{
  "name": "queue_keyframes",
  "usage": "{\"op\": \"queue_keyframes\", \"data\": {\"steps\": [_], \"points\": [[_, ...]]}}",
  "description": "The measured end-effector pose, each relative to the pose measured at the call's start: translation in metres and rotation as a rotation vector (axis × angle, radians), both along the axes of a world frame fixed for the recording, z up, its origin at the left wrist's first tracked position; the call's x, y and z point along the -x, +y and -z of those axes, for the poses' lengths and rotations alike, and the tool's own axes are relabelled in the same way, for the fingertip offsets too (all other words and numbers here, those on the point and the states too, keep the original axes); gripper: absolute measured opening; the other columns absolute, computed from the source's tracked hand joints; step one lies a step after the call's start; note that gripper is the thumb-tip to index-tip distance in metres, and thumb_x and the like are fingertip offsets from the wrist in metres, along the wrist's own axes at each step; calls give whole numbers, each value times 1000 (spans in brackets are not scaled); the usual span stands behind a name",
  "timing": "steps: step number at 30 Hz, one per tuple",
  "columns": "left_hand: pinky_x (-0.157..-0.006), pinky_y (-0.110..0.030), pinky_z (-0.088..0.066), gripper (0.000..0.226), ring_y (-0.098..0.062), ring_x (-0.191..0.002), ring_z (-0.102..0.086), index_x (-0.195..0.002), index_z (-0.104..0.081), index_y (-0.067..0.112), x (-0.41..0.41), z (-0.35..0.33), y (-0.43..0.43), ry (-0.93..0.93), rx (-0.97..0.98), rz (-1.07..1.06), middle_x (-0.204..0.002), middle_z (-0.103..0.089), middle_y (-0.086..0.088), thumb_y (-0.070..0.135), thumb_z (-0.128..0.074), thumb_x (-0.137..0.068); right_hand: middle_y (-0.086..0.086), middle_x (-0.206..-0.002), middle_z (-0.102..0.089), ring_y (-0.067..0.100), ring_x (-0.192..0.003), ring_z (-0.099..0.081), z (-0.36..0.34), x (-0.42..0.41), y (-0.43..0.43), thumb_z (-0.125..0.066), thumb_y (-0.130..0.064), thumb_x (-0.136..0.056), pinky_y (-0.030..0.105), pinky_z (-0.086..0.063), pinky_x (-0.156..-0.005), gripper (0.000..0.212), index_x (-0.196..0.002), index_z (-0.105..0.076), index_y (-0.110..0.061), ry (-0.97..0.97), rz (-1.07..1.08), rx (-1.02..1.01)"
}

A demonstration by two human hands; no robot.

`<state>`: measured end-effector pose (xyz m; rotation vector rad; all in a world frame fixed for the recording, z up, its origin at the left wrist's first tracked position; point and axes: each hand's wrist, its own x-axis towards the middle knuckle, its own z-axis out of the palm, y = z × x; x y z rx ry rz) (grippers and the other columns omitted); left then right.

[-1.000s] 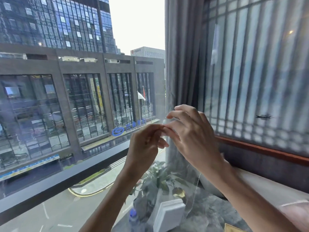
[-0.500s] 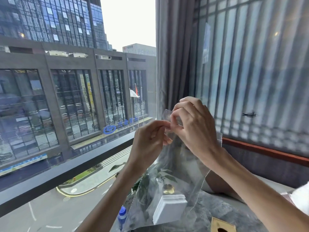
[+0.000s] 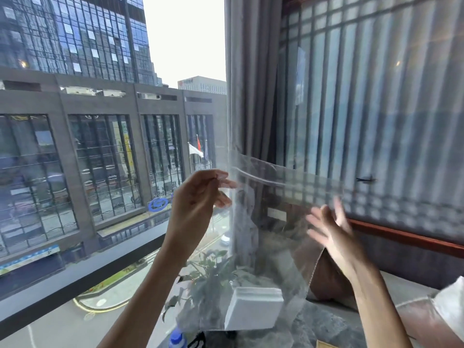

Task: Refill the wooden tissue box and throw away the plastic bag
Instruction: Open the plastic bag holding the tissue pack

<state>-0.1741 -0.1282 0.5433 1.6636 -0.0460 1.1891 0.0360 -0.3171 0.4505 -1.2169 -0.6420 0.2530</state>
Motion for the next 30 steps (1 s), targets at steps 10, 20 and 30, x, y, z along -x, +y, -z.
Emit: {"op": "queue_keyframes", "data": {"steps": [10,20,30], "points": [[-115,-40,-23,44,-25,-130,-40,-125,-52,25,13,-68,65,-171,-1174,-888,-137,-47,-7,51,-59,-91,22,-82,-59,16,-61,-42,-44,20,64,-88,-44,-68,21,-37,-51,65,-127,-65,-28,-199,-292,-12],[-115,-48,-23,44,-25,-125,-42,-100,-56,24,-45,-56,80,188,-1753,-650,-131,-47,-6,55,-74,-74,8,-85,-77,5,-73,-70,-64,32,22,-88,-40,-69,4,-49,-63,63,-128,-63,-38,-345,-221,102],[-103,-46,-39,20,-20,-115,-48,-84,-67,32,-77,-95,53,253,-1471,-289,-121,-54,-5,50,-59,-82,6,-84,-77,5,-73,-69,-50,29,-31,-86,-44,-68,9,-50,-65,61,-123,-60,-49,-310,-61,234]]}}
